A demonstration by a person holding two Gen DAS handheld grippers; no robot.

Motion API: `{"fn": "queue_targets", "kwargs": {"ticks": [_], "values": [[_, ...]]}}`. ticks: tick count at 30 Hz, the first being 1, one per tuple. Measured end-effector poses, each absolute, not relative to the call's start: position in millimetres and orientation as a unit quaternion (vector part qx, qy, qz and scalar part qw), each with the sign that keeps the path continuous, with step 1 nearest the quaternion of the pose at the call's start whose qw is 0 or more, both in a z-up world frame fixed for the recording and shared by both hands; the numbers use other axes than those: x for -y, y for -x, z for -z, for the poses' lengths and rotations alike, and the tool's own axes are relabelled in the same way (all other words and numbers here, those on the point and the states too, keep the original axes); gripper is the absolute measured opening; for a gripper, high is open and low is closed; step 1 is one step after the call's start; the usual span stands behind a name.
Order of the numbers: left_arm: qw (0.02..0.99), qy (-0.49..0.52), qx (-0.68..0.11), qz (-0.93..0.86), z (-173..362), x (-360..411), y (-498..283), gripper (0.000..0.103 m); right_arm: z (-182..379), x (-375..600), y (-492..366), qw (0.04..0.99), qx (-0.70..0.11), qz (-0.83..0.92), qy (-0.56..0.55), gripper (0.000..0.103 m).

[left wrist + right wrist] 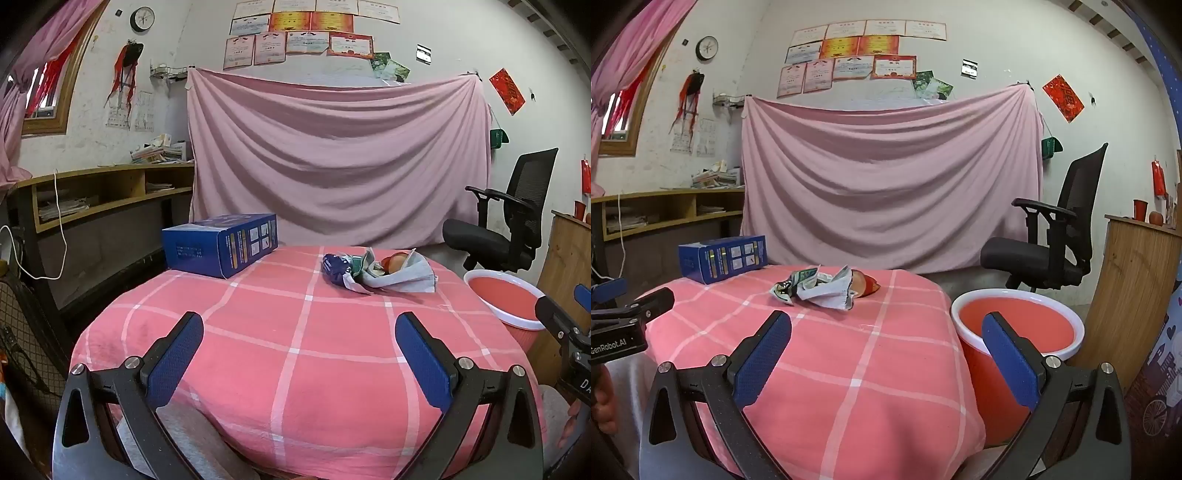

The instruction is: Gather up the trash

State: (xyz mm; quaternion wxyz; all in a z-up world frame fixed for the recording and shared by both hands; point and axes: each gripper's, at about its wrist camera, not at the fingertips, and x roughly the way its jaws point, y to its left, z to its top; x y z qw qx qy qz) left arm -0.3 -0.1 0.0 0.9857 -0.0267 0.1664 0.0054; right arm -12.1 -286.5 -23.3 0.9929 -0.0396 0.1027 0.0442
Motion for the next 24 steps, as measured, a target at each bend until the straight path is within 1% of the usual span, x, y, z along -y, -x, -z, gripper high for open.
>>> {"fn": "queue_targets", "kwargs": {"ticks": [24], "values": [[0.986,0.020,-0.164,0.001,-4.8,5.0,2.4,0.102,23.3,289.3,11.4,0.993,-0.102,-0.037,0.039,0.103]]}}
